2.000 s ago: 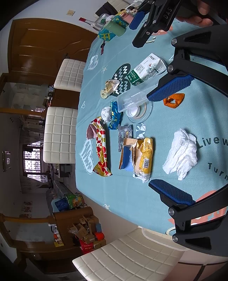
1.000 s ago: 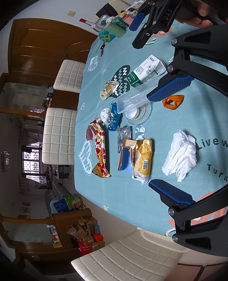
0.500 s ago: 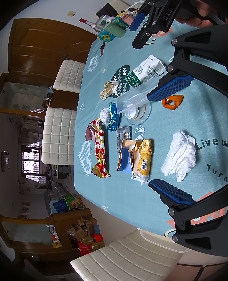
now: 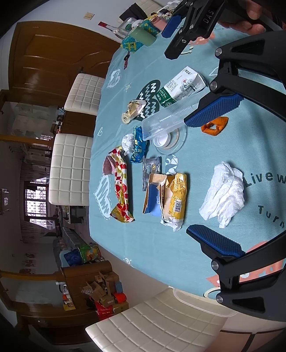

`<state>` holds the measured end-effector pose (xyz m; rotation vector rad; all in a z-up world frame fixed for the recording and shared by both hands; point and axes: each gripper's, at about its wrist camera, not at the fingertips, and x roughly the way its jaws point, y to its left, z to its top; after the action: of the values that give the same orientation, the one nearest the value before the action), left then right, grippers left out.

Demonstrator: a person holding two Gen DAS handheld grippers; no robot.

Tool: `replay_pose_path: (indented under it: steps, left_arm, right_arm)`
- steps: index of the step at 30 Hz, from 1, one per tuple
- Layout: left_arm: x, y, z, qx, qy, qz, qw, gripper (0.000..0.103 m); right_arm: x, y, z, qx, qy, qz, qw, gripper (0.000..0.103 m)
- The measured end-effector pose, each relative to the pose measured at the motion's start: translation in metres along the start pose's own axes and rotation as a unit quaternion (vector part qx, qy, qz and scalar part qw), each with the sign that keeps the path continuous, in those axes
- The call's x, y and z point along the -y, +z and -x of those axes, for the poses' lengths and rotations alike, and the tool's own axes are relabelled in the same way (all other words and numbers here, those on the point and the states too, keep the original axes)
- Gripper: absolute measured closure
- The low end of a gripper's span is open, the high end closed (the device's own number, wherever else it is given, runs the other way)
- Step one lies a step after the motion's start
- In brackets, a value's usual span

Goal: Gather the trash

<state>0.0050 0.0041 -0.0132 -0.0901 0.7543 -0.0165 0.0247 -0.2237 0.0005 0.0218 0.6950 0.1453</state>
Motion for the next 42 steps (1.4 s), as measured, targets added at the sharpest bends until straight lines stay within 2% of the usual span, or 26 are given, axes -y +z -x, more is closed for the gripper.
replay_pose_path:
  steps: [13, 22, 26, 28, 29, 30, 32, 35, 36, 37, 39, 42]
  left_arm:
    - [-0.009, -0.014, -0.016, -0.026, 0.014, 0.002, 0.9996, 0.015]
    - [-0.016, -0.039, -0.047, -0.077, 0.046, -0.002, 0.9960, 0.015]
    - [-0.016, -0.044, -0.060, -0.098, 0.043, -0.005, 0.9942, 0.015]
    - [-0.015, -0.044, -0.064, -0.102, 0.042, -0.006, 0.9939, 0.015]
    - [-0.014, -0.044, -0.064, -0.101, 0.043, -0.007, 0.9940, 0.015]
    - [-0.013, -0.043, -0.065, -0.100, 0.040, -0.008, 0.9941, 0.016]
    - [-0.012, -0.043, -0.067, -0.103, 0.032, -0.011, 0.9941, 0.024]
    - [-0.009, -0.044, -0.069, -0.105, 0.045, -0.019, 0.9933, 0.048]
    - [-0.009, -0.044, -0.068, -0.102, 0.050, -0.025, 0.9932, 0.063]
    - [-0.009, -0.043, -0.066, -0.103, 0.045, -0.026, 0.9933, 0.072]
    - [-0.013, -0.041, -0.064, -0.105, 0.029, -0.018, 0.9939, 0.077]
    - [-0.014, -0.037, -0.058, -0.091, 0.030, -0.017, 0.9952, 0.080]
  right_arm:
    - [0.007, -0.006, -0.016, -0.025, 0.001, -0.004, 1.000, 0.003]
    - [0.015, -0.024, -0.050, -0.078, 0.002, -0.010, 0.997, 0.005]
    - [0.015, -0.027, -0.063, -0.096, 0.005, -0.003, 0.995, 0.020]
    - [0.015, -0.029, -0.067, -0.101, 0.012, -0.004, 0.995, 0.030]
    - [0.015, -0.029, -0.068, -0.104, 0.014, -0.003, 0.994, 0.040]
    - [0.015, -0.030, -0.071, -0.110, 0.021, -0.001, 0.994, 0.042]
    - [0.014, -0.032, -0.071, -0.106, 0.023, 0.002, 0.994, 0.043]
    - [0.011, -0.032, -0.071, -0.102, 0.022, 0.011, 0.994, 0.046]
    - [0.010, -0.032, -0.071, -0.102, 0.022, 0.014, 0.994, 0.047]
    - [0.009, -0.032, -0.070, -0.102, 0.023, 0.016, 0.994, 0.048]
    - [0.006, -0.031, -0.066, -0.093, 0.018, 0.024, 0.995, 0.049]
    - [0.001, -0.026, -0.057, -0.076, 0.008, 0.036, 0.996, 0.049]
